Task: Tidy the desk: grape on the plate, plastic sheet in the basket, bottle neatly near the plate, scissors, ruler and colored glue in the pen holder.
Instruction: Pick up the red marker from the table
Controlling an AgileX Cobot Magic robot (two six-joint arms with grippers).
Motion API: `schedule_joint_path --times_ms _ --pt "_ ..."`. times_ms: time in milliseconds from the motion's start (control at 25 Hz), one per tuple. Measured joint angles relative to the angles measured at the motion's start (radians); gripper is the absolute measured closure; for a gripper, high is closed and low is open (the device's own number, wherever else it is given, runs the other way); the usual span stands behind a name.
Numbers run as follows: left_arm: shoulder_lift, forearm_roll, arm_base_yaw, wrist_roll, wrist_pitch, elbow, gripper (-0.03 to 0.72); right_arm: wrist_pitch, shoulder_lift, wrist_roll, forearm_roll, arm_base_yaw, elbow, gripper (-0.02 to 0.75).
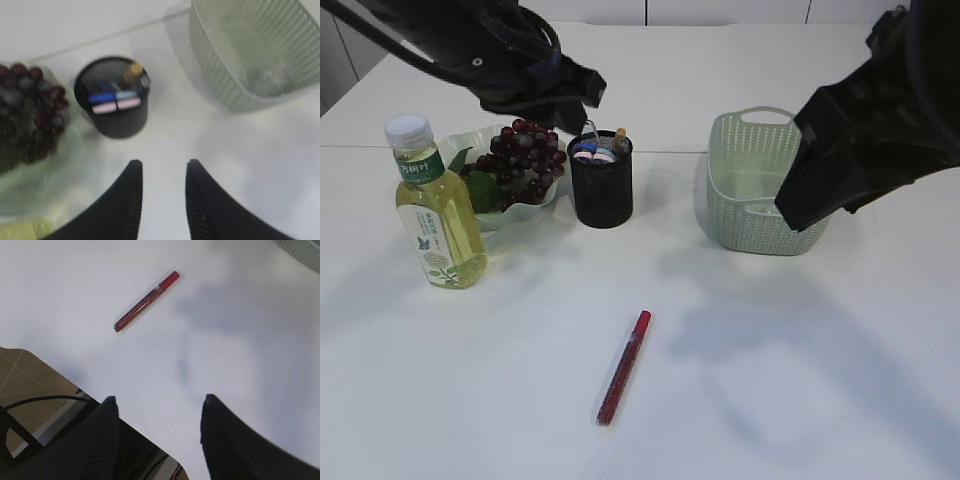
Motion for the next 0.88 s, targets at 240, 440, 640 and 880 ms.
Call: schedule_joint_path --times_ms 240,440,640,880 --pt "0.01 -0.044 -0.103 0.0 0.319 0.0 0.454 0.0 0.0 0.02 0.006 0.0 0.0 0.321" --pt "0.065 -0.05 -0.163 -0.027 0.348 0.0 0.449 0.0 0.0 0.024 0.004 0.0 0.0 0.321" --pt "0.131 -0.052 -0.167 -0.049 0.395 0.0 0.449 0.0 0.0 0.055 -0.136 -0.037 0.0 0.321" --pt "0.167 -0.072 -0.195 -0.052 0.399 0.0 0.449 0.0 0.0 0.065 -0.232 -0.226 0.0 0.321"
